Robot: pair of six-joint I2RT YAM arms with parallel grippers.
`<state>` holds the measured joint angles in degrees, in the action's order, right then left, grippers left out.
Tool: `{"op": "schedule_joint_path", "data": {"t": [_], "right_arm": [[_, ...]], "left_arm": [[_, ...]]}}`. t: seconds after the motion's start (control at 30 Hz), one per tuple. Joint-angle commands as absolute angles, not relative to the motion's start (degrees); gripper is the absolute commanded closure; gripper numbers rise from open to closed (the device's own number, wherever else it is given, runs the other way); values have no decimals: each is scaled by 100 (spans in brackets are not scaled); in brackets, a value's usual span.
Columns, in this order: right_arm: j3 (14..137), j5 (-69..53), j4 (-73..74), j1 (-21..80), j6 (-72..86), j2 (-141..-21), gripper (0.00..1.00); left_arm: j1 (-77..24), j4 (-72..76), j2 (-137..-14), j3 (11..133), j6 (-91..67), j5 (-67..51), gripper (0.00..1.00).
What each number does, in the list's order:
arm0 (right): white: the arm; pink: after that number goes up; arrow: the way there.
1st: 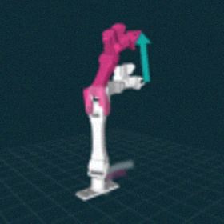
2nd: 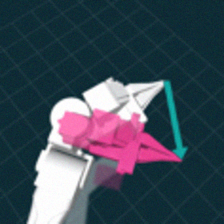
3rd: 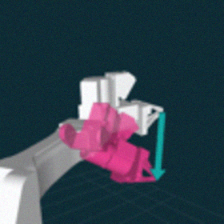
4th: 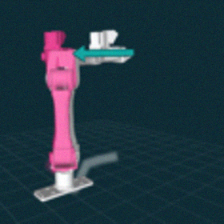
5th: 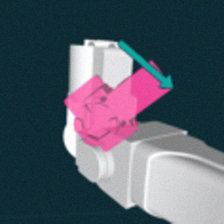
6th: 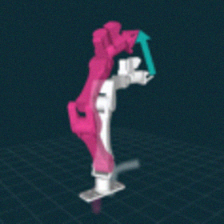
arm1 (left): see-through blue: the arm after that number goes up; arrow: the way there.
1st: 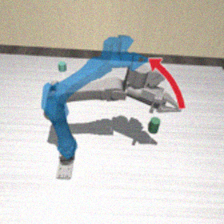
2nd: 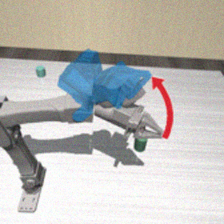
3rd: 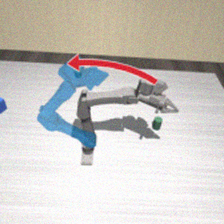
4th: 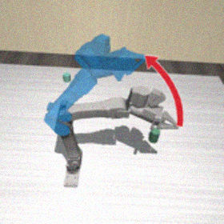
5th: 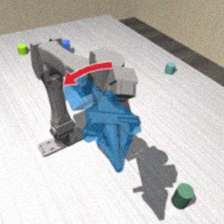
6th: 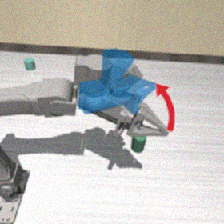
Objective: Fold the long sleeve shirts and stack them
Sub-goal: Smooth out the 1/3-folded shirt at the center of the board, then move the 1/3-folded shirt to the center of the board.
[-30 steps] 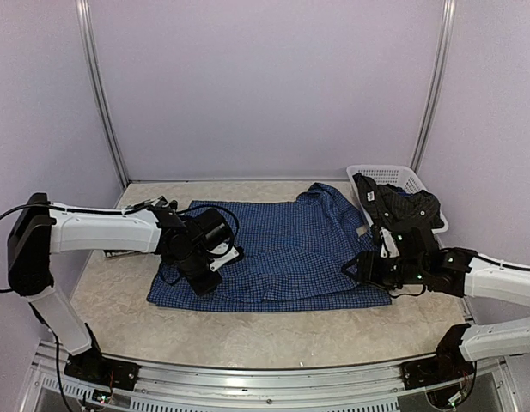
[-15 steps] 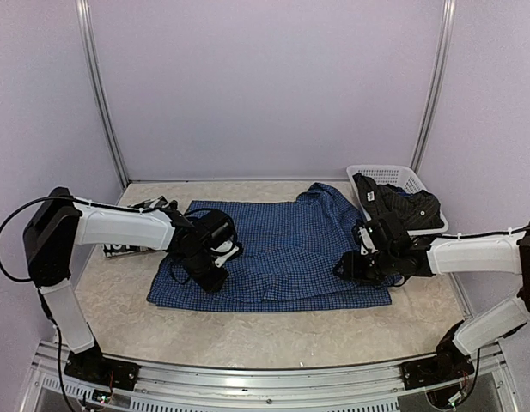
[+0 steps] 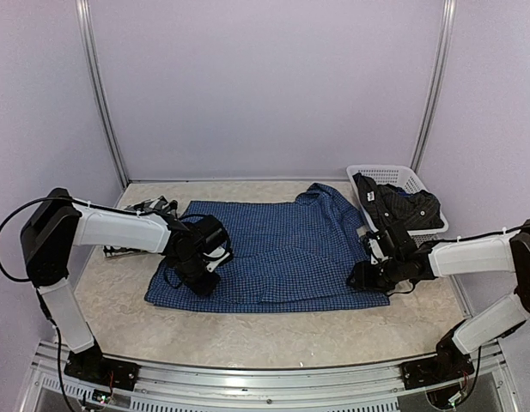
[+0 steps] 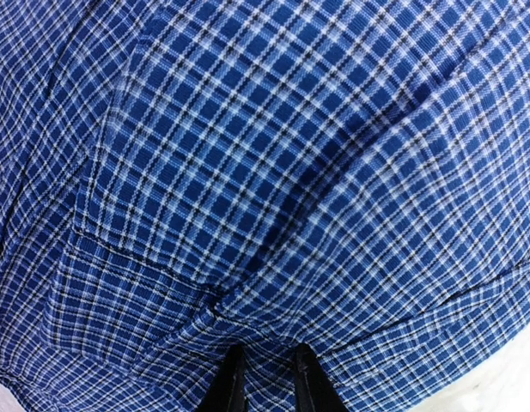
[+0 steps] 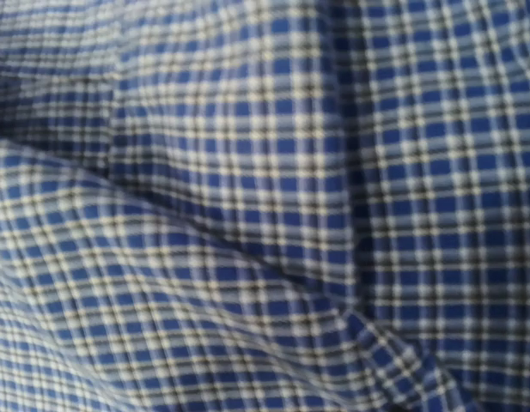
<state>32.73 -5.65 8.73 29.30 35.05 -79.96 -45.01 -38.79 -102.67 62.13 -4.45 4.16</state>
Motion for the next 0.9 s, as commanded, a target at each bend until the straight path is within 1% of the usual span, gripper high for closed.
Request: {"op": "schedule_joint_path", "data": {"t": [0.0,0.17,0.33,0.5,0.73,0.87], "right_arm": [[3165,-375,1233,2852,3434,-8002,44],[3017,-392,1549,2847,3685,-7826,44],[2588,-756,1819,2845,4103,-7482,45],[2658,-852,2537,2865,4407,-6852,45],[2531,-1023,3227,2871,4558,-6518,42],[2391,-1073,3487,2879,4607,-6299,42]], "left_arm": [[-4462,-4436,-10441,6043,-393,169,84],[-4700,-4440,-10553,6055,-367,-231,84],[-5117,-4551,-10664,6153,-527,-415,84],[-5526,-4691,-10641,6160,-1045,-563,83],[-6122,-4854,-10394,5773,-1960,-678,83],[-6317,-4931,-10240,5412,-2298,-767,83]]}}
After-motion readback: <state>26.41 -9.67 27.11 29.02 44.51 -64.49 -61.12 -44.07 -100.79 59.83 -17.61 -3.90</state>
